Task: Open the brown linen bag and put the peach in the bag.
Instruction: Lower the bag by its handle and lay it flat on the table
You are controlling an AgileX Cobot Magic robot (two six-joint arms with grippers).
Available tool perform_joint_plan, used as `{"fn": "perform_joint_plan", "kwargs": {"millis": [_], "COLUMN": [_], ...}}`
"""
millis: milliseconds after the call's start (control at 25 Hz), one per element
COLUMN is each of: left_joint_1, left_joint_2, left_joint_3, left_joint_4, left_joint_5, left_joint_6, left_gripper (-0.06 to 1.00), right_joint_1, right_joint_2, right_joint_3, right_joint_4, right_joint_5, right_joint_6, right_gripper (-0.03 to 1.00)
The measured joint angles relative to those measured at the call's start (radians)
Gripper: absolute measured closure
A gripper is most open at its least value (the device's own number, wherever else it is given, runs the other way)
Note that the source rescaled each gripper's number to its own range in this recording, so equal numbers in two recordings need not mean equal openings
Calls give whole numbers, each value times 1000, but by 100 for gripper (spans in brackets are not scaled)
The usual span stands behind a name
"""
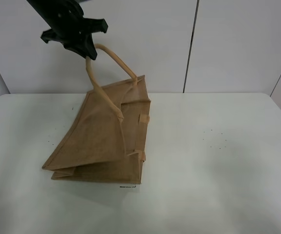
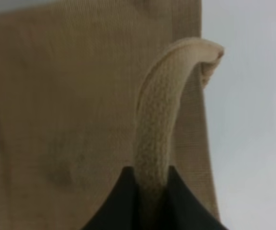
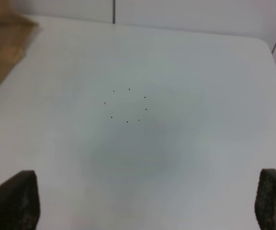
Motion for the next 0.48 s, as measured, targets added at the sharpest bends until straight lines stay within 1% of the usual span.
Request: {"fn": "perform_joint_plan", "kwargs": {"millis": [80, 200, 320, 480], "left_joint_1": [0, 0, 0, 0], "left_joint_2": [55, 140, 216, 283], "left_joint_3": [0, 0, 0, 4], "left_joint_4": [-33, -67, -82, -84], "left_joint_5": [-17, -32, -33, -45], "left_joint_6": [5, 42, 78, 85], "left_gripper": [94, 94, 94, 94], "right_joint_1": [0, 0, 0, 0], "right_joint_2": [0, 0, 0, 0], "right_joint_3": [0, 0, 0, 0], "right_joint_4": [0, 0, 1, 1], "right_joint_5": [0, 0, 0, 0], "right_joint_6": [0, 0, 0, 0], "right_gripper": [-3, -3, -3, -3]}}
